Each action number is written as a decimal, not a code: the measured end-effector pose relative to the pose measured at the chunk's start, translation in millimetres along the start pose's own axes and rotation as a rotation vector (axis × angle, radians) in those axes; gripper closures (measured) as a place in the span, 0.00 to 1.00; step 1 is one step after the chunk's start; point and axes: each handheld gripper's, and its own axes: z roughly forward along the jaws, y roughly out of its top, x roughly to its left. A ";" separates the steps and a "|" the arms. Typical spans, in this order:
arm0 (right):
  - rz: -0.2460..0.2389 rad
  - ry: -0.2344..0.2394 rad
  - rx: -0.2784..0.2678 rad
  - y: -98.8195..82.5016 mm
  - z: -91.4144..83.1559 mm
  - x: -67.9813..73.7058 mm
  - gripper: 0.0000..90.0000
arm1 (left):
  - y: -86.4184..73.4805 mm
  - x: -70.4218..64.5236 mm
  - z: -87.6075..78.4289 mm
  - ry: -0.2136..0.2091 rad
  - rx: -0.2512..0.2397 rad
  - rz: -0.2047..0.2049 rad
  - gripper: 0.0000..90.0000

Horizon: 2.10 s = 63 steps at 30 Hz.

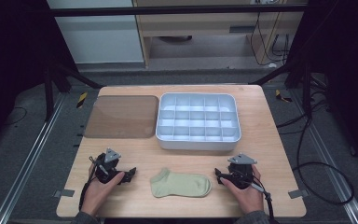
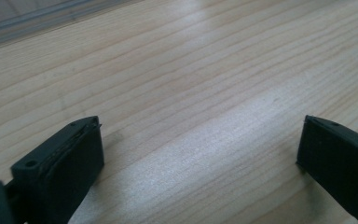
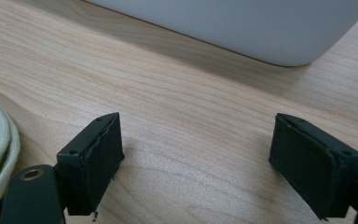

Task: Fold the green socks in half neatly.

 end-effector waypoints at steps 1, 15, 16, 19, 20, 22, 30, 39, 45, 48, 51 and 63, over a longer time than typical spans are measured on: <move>0.007 -0.002 0.002 0.3 0.3 0.9 0.18 | -0.1 0.2 -0.6 -0.006 0.004 0.005 0.00; -0.048 0.128 0.129 28.7 -32.6 14.8 0.39 | 18.5 -28.2 -34.0 -0.128 0.043 0.026 0.12; -0.048 0.128 0.129 28.7 -32.6 14.8 0.39 | 18.5 -28.2 -34.0 -0.128 0.043 0.026 0.12; -0.053 0.187 0.148 41.3 -42.9 23.8 0.49 | 25.4 -38.0 -40.6 -0.186 0.059 0.023 0.13; -0.046 0.198 0.152 43.0 -44.0 25.3 0.53 | 26.9 -40.6 -40.7 -0.201 0.066 0.028 0.13; -0.029 0.235 0.173 46.3 -46.0 30.4 0.59 | 28.0 -43.8 -40.2 -0.211 0.069 0.031 0.15; 0.007 0.282 0.211 43.5 -39.1 43.0 0.71 | 36.7 -65.0 -32.4 -0.247 0.088 0.085 0.21; 0.064 0.276 0.230 28.4 -25.8 49.6 0.64 | 36.8 -75.5 -24.3 -0.241 0.112 0.095 0.28; 0.025 0.254 0.271 25.5 -22.2 57.0 0.76 | 36.6 -79.5 -20.0 -0.244 0.122 0.102 0.34; -0.004 0.252 0.272 26.0 -22.5 60.1 0.88 | 37.0 -80.8 -19.3 -0.244 0.129 0.106 0.38; -0.037 0.240 0.270 28.0 -23.5 62.1 0.94 | 36.0 -79.9 -15.2 -0.233 0.147 0.120 0.43; -0.051 0.245 0.258 27.0 -23.4 64.2 0.91 | 32.0 -87.1 -9.5 -0.281 0.179 0.142 0.56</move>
